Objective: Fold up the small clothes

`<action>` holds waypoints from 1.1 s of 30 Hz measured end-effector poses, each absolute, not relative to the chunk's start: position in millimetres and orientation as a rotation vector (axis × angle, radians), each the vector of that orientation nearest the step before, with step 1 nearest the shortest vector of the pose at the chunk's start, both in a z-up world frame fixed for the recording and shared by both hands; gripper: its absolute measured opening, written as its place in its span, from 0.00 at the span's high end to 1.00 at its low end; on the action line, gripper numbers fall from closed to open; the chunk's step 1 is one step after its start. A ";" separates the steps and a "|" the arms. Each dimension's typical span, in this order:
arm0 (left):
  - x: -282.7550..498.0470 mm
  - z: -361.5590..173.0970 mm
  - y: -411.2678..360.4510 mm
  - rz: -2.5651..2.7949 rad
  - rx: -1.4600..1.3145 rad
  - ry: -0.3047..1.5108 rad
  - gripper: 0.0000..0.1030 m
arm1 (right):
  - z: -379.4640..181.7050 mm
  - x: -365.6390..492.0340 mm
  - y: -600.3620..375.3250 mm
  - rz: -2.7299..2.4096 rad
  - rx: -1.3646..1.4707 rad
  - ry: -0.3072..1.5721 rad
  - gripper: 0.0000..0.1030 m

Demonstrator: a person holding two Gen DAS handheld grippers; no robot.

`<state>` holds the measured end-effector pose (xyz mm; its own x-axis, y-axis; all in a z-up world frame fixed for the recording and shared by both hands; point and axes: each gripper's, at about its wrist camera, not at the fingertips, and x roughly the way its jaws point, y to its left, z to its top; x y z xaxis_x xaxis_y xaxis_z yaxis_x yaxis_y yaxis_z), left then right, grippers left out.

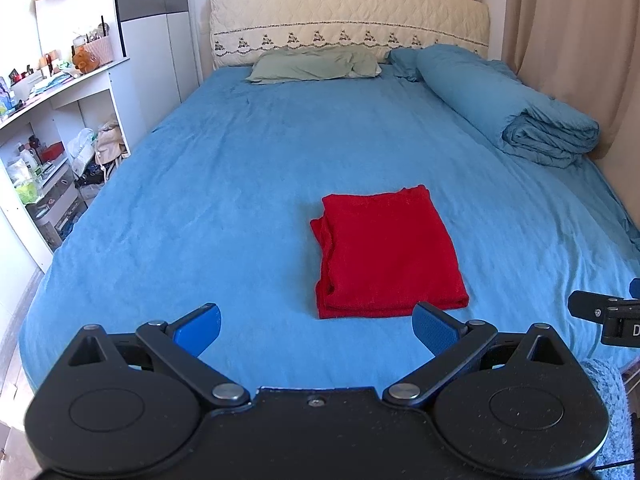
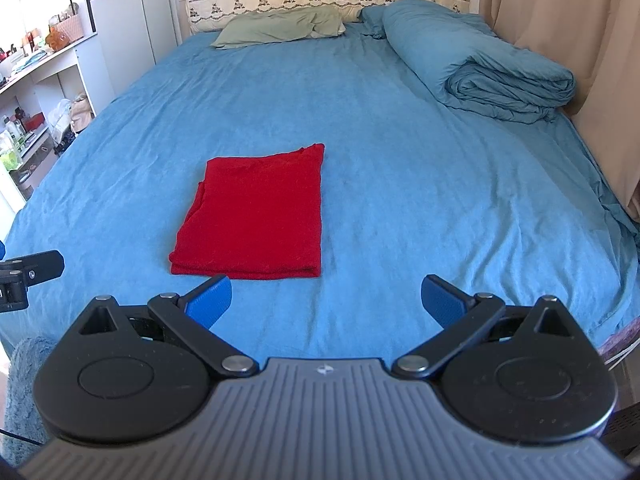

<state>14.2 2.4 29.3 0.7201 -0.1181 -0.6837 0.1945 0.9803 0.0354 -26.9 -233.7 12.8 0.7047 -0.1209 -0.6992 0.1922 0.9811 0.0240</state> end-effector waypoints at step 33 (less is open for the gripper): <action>10.5 34.6 1.4 -0.171 0.106 0.727 0.00 | 14.2 -28.7 -232.4 -0.176 0.105 0.767 0.00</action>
